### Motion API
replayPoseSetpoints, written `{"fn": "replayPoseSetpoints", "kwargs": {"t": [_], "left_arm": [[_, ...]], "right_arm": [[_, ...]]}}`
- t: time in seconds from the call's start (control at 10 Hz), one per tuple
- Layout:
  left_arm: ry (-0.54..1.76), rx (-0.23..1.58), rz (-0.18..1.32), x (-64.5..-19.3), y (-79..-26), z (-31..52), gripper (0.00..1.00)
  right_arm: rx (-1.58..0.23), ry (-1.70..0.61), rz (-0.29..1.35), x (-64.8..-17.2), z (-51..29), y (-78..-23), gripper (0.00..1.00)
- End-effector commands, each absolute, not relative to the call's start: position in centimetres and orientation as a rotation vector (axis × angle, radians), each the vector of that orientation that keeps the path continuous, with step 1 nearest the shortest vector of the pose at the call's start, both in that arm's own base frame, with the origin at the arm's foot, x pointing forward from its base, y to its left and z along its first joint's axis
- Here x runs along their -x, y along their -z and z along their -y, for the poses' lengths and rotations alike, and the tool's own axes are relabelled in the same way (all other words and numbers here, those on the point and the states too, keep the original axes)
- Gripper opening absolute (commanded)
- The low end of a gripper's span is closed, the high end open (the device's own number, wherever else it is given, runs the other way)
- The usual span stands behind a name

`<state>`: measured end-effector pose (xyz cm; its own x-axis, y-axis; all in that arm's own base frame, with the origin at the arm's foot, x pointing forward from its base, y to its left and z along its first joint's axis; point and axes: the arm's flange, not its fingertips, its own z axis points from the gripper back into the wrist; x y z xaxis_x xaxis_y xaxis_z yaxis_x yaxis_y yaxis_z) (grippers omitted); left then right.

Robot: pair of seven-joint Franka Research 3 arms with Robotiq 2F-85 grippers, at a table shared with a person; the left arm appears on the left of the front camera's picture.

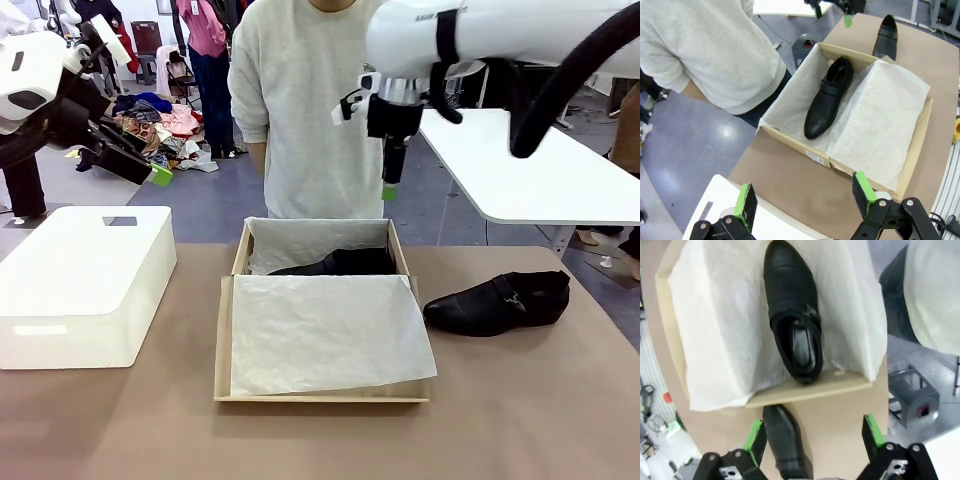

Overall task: Pack the shoes into the box.
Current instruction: Place the other shoe of the Shoes into the Shoes Box.

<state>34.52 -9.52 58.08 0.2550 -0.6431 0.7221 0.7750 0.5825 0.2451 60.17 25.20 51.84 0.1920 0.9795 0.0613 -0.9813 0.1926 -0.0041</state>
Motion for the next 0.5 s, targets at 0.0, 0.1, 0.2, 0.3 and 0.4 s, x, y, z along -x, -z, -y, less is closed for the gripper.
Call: {"fn": "replayPoseSetpoints", "kwargs": {"t": [0.0,0.1,0.2,0.3,0.4], "left_arm": [[0.973,0.177,0.903,-34.7,-58.0,9.5,1.00],[0.973,0.177,0.903,-34.7,-58.0,9.5,1.00],[0.973,0.177,0.903,-34.7,-58.0,9.5,1.00],[0.973,0.177,0.903,-34.7,-58.0,9.5,1.00],[0.973,0.177,0.903,-34.7,-58.0,9.5,1.00]], "right_arm": [[0.032,-1.453,0.048,-57.1,-21.5,-52.3,1.00],[0.062,-1.471,0.046,-56.1,-19.6,-52.9,1.00],[0.070,-1.480,0.052,-55.3,-17.9,-53.2,1.00],[0.072,-1.483,0.056,-54.5,-16.2,-53.4,1.00],[0.077,-1.495,0.058,-53.8,-14.6,-53.4,1.00]]}}
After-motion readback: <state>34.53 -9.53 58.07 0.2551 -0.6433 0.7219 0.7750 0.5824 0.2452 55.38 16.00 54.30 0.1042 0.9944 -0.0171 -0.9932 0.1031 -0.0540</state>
